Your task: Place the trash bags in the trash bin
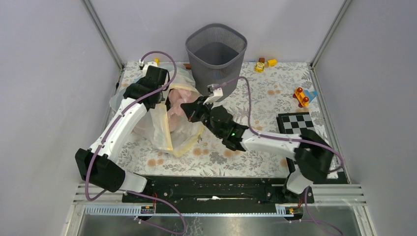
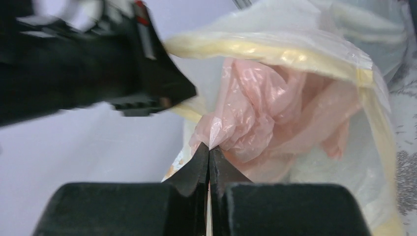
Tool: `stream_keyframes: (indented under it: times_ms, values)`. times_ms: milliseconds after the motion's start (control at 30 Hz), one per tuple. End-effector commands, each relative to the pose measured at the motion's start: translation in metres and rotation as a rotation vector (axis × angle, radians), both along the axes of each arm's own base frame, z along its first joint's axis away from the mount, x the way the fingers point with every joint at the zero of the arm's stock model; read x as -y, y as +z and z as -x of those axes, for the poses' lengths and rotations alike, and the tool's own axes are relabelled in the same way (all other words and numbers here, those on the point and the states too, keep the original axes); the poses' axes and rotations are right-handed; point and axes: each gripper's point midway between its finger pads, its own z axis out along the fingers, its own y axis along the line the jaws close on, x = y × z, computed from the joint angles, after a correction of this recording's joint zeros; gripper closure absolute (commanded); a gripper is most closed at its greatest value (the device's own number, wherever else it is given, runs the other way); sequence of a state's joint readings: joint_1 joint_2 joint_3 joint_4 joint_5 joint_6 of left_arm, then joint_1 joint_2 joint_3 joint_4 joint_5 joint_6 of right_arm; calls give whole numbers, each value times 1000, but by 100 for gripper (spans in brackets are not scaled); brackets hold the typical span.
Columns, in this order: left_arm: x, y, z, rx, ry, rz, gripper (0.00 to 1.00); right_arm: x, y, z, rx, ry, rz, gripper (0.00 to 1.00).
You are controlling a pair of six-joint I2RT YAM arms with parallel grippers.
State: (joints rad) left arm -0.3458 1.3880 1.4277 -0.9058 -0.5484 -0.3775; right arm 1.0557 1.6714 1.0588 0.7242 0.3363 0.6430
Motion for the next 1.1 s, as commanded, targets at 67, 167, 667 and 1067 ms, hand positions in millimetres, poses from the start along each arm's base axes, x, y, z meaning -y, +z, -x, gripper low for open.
stream_keyframes:
  times_ms: [67,167,667,1067]
  values:
    - [27,-26,-22,45,66,208,100,49,51,22,40,-21,75,100]
    - [45,-54,-31,25,70,311,100,78,61,27,28,-72,113,100]
    - [40,-184,-133,-50,318,463,100,211,64,49,-5,-331,327,100]
    - [-28,-167,-208,43,432,532,100,196,-9,65,-154,-197,395,100]
